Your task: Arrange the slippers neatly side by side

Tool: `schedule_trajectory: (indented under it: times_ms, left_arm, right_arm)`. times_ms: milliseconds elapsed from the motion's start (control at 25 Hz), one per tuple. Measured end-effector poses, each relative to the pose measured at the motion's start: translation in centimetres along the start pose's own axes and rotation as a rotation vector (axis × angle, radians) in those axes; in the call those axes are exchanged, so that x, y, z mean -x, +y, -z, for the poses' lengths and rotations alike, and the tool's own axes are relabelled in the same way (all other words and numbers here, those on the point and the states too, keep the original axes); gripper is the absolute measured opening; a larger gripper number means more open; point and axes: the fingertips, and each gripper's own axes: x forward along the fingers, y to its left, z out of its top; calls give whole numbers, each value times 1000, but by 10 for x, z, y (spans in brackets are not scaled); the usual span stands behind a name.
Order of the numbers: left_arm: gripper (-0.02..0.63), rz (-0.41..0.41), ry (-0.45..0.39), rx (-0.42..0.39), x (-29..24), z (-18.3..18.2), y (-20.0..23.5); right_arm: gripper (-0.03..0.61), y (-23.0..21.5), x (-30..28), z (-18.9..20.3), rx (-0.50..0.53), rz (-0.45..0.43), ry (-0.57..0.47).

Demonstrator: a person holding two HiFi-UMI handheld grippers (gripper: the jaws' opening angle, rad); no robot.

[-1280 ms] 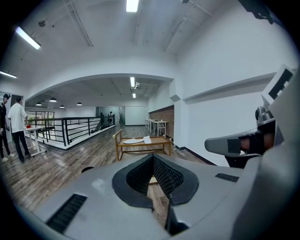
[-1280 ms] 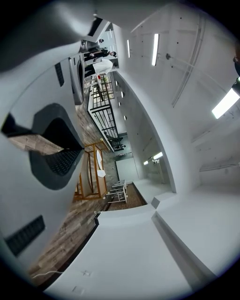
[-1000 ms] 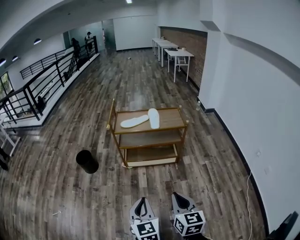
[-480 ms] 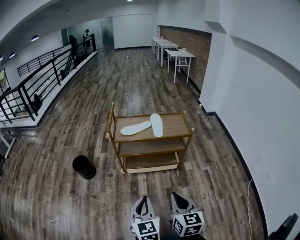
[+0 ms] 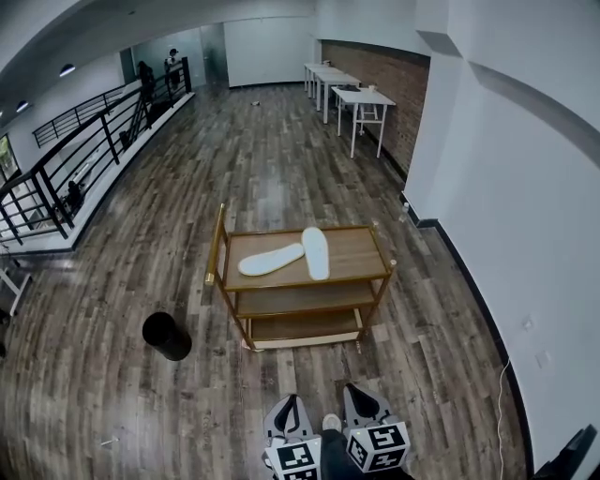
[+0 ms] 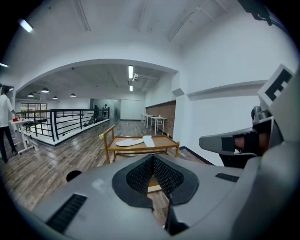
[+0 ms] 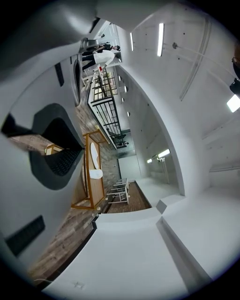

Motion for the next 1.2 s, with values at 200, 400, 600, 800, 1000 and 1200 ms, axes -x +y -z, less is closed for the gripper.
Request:
schedule_trajectory:
  times_ms: [200,400,600,800,1000,1200]
  left_arm:
    - [0,-10,0,-1,-52,-20,-5]
    - [1,-37,-17,-12,-105,-53,-5]
    - [1,-61,-10,-13,-146,-69,-8]
    - [2,-76,2,-11,-174,-79,-9]
    - [0,-91,6,-12,-190,-81,-6]
    - [2,-102,15,3,-204,-83,-1]
  right_arm:
    - [-2,-27,-46,-23,0,-27,1]
    - [-2,-60,-89,-55,4,-46,-6]
    - [-2,-84,-124,-75,7,-73,-5]
    - [-2,-101,-148,-89,6,-90,-3]
    - [-2,-108,-164,-90,-5,-99,5]
    - [-2,-112,-179,-92,-6,-107,18]
